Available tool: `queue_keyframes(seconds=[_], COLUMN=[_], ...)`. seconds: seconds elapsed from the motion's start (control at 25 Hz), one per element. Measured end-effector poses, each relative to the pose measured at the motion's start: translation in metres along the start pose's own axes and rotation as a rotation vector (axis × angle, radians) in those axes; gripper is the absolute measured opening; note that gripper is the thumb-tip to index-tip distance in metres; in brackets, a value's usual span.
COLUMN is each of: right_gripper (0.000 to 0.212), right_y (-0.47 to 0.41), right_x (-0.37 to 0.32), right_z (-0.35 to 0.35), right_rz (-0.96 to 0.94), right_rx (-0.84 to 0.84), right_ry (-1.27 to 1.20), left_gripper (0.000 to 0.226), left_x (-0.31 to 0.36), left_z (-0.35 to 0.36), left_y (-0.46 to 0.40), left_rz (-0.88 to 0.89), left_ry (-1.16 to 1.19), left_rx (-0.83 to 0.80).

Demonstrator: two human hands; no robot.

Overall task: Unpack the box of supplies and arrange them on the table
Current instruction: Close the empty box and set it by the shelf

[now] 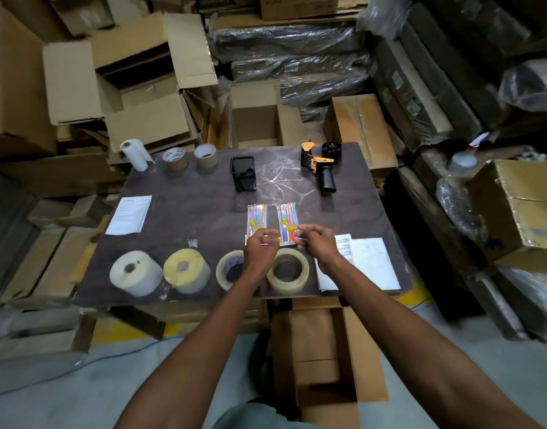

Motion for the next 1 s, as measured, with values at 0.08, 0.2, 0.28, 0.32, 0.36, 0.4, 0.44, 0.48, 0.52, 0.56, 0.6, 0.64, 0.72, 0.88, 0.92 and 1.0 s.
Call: queue_keyframes(seconds=[0.08, 0.2, 0.28, 0.32, 0.36, 0.4, 0.44, 0.48, 0.52, 0.56, 0.6, 0.64, 0.72, 0.88, 0.92, 1.0], right_gripper=[0.018, 0.019, 0.018, 0.018, 0.019, 0.019, 0.019, 0.019, 0.018, 0.018, 0.017, 0.017, 0.015, 0.014, 0.014, 0.012], right_y=[0.011, 0.026, 0.038, 0.043, 0.049, 0.055, 0.063, 0.071, 0.079, 0.087, 0.096, 0.105, 0.121, 0.152, 0.161, 0.179], right_x=[0.004, 0.005, 0.008, 0.010, 0.013, 0.016, 0.018, 0.021, 0.024, 0.027, 0.031, 0.035, 0.045, 0.078, 0.087, 0.106], right_z=[0.000, -0.003, -0.007, -0.010, -0.014, -0.019, -0.024, -0.029, -0.034, -0.039, -0.045, -0.051, -0.063, -0.089, -0.096, -0.107], right_rz=[-0.009, -0.020, -0.022, -0.023, -0.027, -0.028, -0.031, -0.034, -0.036, -0.039, -0.040, -0.040, -0.029, 0.021, 0.023, 0.034], right_rx=[-0.019, -0.013, -0.013, -0.013, -0.011, -0.011, -0.009, -0.006, 0.000, 0.008, 0.017, 0.027, 0.054, 0.119, 0.132, 0.160], right_ry=[-0.006, 0.000, 0.001, 0.003, 0.006, 0.005, 0.001, -0.008, -0.025, -0.037, -0.043, -0.047, -0.049, -0.027, -0.022, -0.014], left_gripper=[0.027, 0.028, 0.026, 0.025, 0.023, 0.022, 0.020, 0.019, 0.018, 0.019, 0.019, 0.020, 0.020, 0.021, 0.021, 0.019], left_x=[-0.003, -0.010, -0.013, -0.015, -0.017, -0.021, -0.025, -0.029, -0.031, -0.035, -0.037, -0.040, -0.049, -0.073, -0.081, -0.101], left_z=[-0.006, -0.010, -0.009, -0.007, -0.006, -0.004, -0.002, -0.001, 0.000, 0.001, 0.003, 0.005, 0.009, 0.022, 0.024, 0.028], left_y=[0.017, 0.034, 0.050, 0.057, 0.065, 0.071, 0.080, 0.087, 0.095, 0.100, 0.106, 0.112, 0.123, 0.152, 0.163, 0.186], left_rz=[-0.008, -0.020, -0.011, -0.005, -0.001, 0.002, -0.003, -0.009, -0.017, -0.018, -0.020, -0.018, -0.029, -0.067, -0.074, -0.087], left_ry=[0.015, 0.018, 0.044, 0.054, 0.051, 0.056, 0.050, 0.049, 0.034, 0.033, 0.035, 0.045, 0.044, 0.026, 0.021, 0.000], left_rx=[0.015, 0.023, 0.016, 0.007, 0.001, -0.008, -0.015, -0.020, -0.025, -0.034, -0.042, -0.054, -0.083, -0.129, -0.136, -0.179])
Point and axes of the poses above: each hand's wrist, its own y-axis away from the middle knuckle, its own z-axis out of the palm, x = y × z, the point moved 2 cm from there along -y, towards the middle knuckle, and after that the axes turned 4 degrees about -z, right-handed, at the moved point
